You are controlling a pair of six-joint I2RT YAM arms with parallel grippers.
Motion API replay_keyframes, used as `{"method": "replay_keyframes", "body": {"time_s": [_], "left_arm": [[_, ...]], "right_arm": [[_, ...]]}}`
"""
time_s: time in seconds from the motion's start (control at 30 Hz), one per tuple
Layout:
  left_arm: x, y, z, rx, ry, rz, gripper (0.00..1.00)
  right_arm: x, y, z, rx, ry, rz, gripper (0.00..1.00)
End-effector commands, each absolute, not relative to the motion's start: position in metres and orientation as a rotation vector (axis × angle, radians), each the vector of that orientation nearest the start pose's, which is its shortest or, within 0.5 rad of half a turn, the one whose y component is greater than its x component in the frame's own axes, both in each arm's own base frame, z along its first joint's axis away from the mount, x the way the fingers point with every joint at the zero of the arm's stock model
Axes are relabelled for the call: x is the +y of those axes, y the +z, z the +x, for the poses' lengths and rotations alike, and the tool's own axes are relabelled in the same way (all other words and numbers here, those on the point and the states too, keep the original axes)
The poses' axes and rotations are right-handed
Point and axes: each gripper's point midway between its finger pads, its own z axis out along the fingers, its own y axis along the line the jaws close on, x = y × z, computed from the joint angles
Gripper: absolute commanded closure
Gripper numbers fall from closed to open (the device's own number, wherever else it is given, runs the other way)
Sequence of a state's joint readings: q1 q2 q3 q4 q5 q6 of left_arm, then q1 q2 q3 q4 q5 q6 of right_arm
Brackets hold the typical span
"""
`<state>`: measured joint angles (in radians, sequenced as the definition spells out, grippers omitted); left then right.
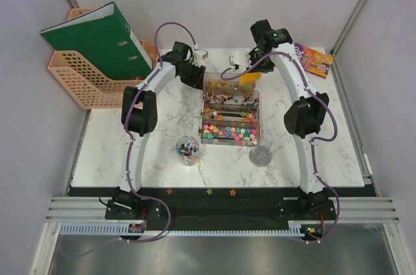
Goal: Pack the candies
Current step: Scoop the fake candies from the storage box.
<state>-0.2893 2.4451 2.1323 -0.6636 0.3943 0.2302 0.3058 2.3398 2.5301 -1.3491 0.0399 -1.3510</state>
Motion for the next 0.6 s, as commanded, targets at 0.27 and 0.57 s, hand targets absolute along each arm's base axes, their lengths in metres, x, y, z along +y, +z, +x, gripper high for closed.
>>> {"method": "replay_keyframes", "body": {"time_s": [0.27, 0.57], "left_arm": [[-0.246, 0.052, 0.521, 2.321, -0.556, 0.956, 0.45], [-0.250, 0.060, 0.529, 2.306, -0.564, 0.918, 0.44]], "right_arm": [[0.102, 0.178, 0.502, 1.899, -0.376, -2.151, 1.00], [0.095, 0.166, 0.511, 1.866, -0.486, -2.272, 1.00]]}}
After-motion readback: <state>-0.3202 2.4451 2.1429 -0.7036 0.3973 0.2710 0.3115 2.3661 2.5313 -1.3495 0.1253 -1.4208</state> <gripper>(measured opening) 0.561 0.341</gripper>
